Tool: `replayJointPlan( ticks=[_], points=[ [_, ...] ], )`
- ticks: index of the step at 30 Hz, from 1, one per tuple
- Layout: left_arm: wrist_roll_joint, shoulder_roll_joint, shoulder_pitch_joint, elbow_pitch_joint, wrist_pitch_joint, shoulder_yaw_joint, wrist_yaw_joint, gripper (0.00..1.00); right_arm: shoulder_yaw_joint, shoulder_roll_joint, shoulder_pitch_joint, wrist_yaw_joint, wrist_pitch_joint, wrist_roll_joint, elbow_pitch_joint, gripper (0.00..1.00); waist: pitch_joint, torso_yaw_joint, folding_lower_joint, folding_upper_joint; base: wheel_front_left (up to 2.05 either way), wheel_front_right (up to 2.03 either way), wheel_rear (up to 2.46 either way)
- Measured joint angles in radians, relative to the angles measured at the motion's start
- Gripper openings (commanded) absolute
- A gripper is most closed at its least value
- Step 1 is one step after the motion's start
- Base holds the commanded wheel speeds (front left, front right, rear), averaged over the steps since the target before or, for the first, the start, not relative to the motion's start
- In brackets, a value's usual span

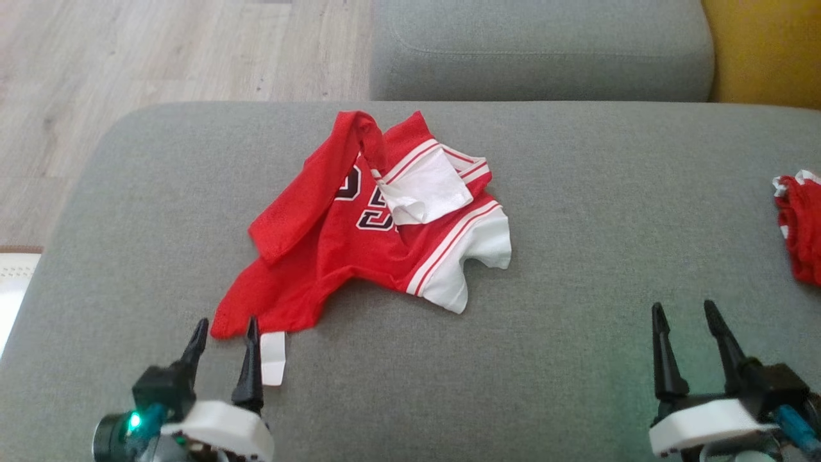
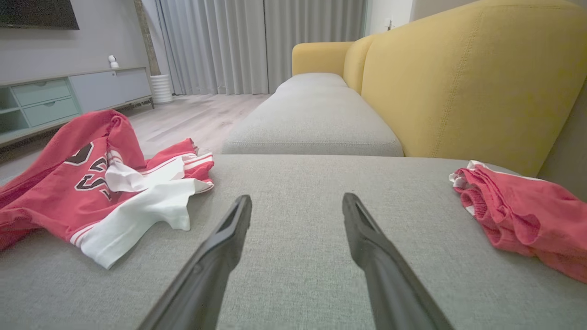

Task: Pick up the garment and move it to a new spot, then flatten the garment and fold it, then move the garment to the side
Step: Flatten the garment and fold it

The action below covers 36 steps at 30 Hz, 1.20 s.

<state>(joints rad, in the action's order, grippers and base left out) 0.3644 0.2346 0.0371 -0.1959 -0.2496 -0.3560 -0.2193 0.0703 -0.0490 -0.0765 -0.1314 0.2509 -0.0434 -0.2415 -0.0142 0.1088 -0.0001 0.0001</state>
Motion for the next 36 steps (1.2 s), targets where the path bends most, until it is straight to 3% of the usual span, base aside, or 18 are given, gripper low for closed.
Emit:
replayJointPlan(
  ticks=[16,29,36],
  points=[
    [-0.162,-0.092,0.094,0.010,0.000,0.157,0.150,1.00,-0.041,0.003,-0.022,0.000,0.000,-0.001,-0.035,1.00,-0.033,-0.001,0.0000,0.0000,0.00,0.00,0.00],
    [-0.216,-0.131,0.104,-0.014,0.000,0.224,0.229,1.00,-0.043,0.004,-0.037,0.000,0.000,-0.014,-0.043,1.00,-0.029,-0.012,0.0000,0.0000,0.00,0.00,0.00],
    [-0.233,-0.146,0.103,-0.032,0.000,0.244,0.247,1.00,-0.043,0.004,-0.037,0.000,0.000,-0.020,-0.047,1.00,-0.029,-0.018,0.0000,0.0000,0.00,0.00,0.00]
  ],
)
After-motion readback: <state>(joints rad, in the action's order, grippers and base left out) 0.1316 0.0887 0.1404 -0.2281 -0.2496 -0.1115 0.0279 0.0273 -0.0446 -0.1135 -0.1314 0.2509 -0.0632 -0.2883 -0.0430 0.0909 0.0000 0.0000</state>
